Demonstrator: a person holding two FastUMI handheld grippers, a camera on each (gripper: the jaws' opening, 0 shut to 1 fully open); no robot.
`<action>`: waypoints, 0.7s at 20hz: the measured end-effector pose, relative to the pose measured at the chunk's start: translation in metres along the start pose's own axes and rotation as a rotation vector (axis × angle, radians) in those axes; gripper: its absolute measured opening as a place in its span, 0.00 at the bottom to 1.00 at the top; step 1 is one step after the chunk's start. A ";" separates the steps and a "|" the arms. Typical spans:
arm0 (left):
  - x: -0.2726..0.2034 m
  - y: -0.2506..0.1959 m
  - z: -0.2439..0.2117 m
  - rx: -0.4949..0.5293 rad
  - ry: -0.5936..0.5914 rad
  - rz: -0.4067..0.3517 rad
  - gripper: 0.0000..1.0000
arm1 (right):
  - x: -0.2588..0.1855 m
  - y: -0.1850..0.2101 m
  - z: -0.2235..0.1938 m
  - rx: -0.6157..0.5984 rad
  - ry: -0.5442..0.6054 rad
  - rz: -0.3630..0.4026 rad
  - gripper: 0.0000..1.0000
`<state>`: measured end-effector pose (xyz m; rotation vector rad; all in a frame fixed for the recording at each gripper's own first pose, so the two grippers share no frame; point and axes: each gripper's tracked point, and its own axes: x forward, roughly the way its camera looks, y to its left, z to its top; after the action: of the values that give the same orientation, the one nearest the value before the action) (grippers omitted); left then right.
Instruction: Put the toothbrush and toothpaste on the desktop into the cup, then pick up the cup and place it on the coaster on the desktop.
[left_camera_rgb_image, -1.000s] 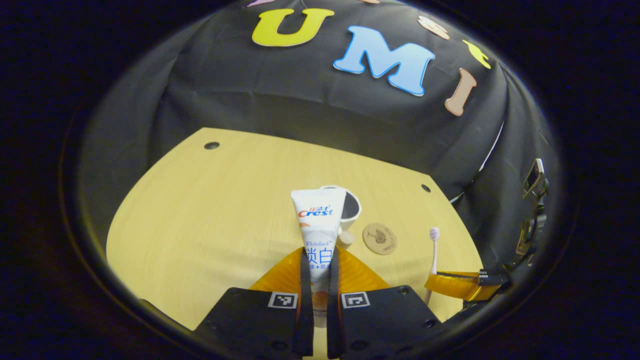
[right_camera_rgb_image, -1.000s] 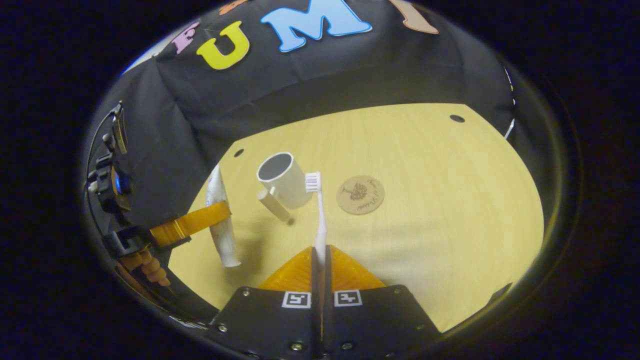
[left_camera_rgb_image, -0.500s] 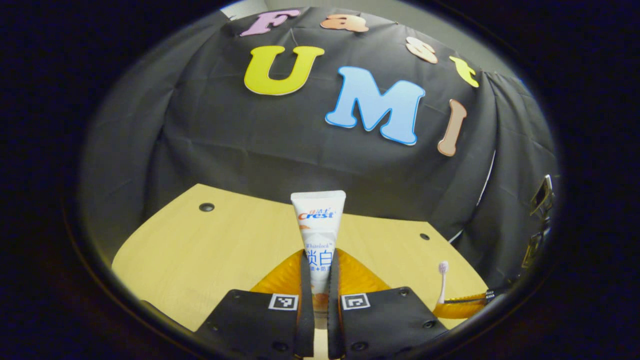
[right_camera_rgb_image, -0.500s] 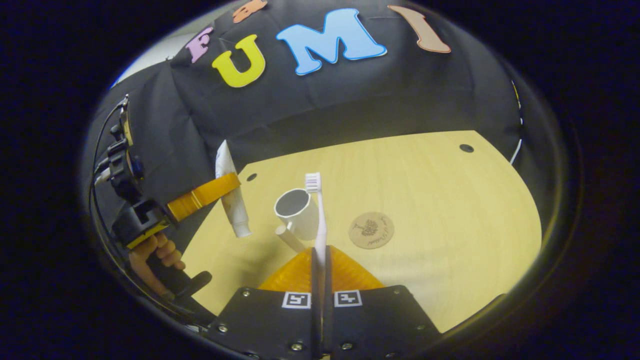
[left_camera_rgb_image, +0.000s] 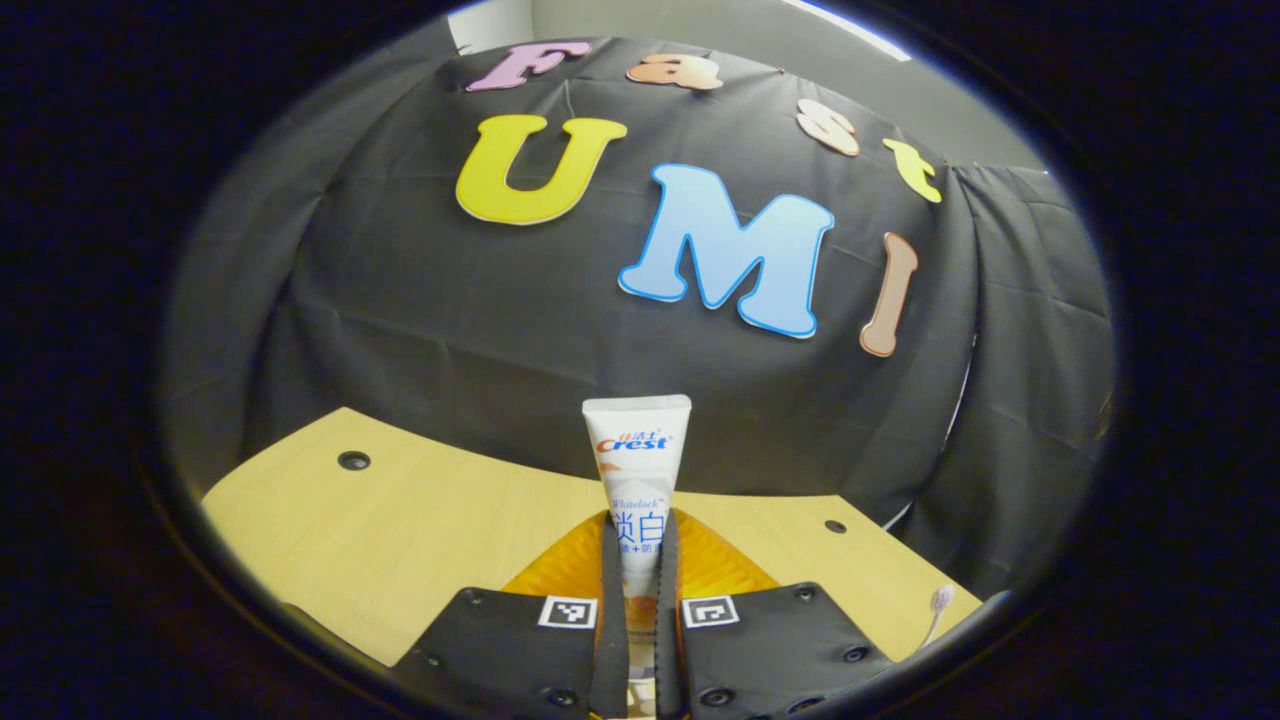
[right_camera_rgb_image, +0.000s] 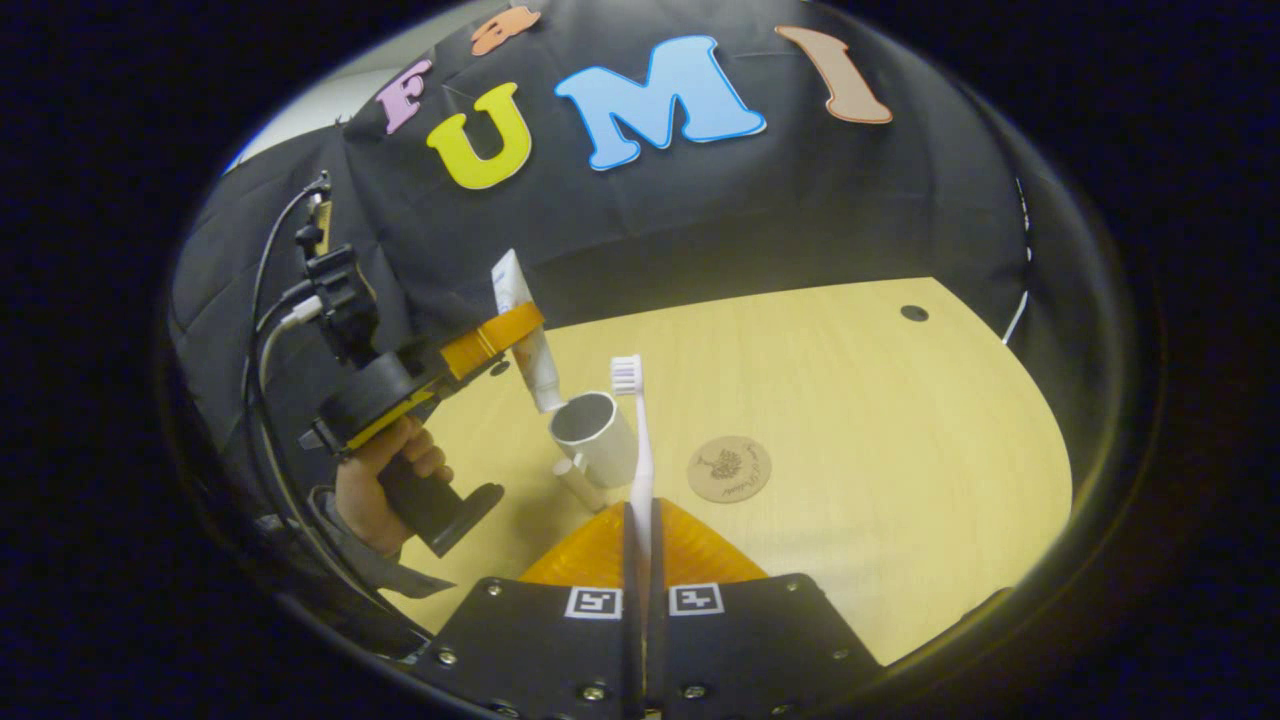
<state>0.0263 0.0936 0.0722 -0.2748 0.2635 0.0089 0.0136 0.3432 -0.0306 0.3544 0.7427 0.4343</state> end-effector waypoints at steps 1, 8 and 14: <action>0.012 0.003 -0.010 0.002 0.016 0.004 0.17 | -0.001 0.001 0.003 0.005 -0.005 0.002 0.02; 0.064 0.014 -0.087 0.038 0.160 0.012 0.28 | 0.002 0.005 0.017 0.018 -0.022 0.021 0.02; 0.050 0.017 -0.102 -0.022 0.199 -0.003 0.75 | 0.014 0.010 0.030 0.003 -0.036 0.049 0.02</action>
<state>0.0476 0.0814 -0.0402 -0.2988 0.4610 -0.0191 0.0417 0.3541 -0.0134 0.3831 0.7009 0.4719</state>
